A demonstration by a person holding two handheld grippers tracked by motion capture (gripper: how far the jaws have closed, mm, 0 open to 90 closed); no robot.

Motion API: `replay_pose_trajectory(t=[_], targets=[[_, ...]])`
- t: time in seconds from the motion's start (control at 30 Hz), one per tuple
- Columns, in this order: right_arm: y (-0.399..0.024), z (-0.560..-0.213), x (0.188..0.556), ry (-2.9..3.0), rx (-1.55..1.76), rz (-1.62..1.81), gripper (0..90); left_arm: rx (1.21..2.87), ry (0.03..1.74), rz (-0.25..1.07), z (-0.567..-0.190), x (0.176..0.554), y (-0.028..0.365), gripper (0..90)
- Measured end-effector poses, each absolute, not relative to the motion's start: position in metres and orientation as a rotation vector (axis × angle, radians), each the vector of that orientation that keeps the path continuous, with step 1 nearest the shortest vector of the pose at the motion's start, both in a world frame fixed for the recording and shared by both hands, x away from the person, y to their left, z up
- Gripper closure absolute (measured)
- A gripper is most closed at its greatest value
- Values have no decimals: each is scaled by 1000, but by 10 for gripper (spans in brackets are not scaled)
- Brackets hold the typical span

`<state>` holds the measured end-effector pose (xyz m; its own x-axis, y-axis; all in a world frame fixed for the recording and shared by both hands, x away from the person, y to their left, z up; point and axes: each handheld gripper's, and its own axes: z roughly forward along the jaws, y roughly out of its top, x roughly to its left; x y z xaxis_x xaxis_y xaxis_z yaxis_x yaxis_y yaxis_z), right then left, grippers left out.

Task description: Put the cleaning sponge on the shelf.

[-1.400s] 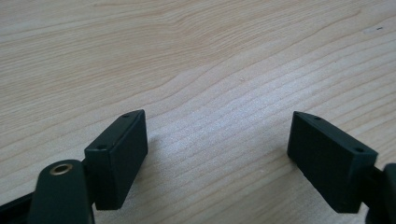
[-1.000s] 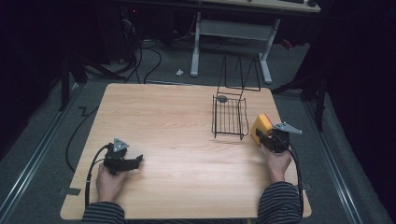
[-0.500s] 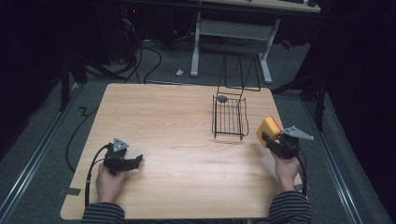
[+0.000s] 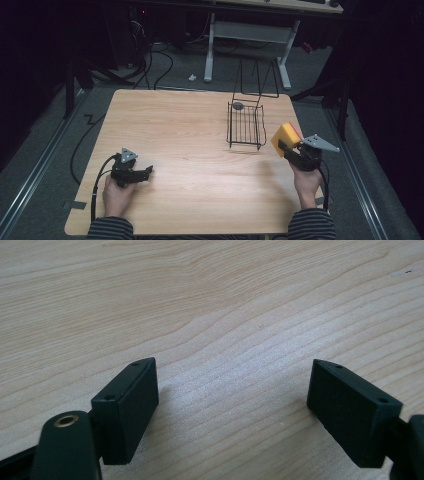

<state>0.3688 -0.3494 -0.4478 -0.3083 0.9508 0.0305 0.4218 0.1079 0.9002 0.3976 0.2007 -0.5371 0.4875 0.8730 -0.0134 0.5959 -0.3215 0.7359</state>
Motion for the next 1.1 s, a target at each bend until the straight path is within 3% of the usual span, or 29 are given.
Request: replay_pose_trajectory(t=[1.1], targets=[[-298,-433,427,1885,1288,1191,609,2042,1207,513,-537,398,201,212]])
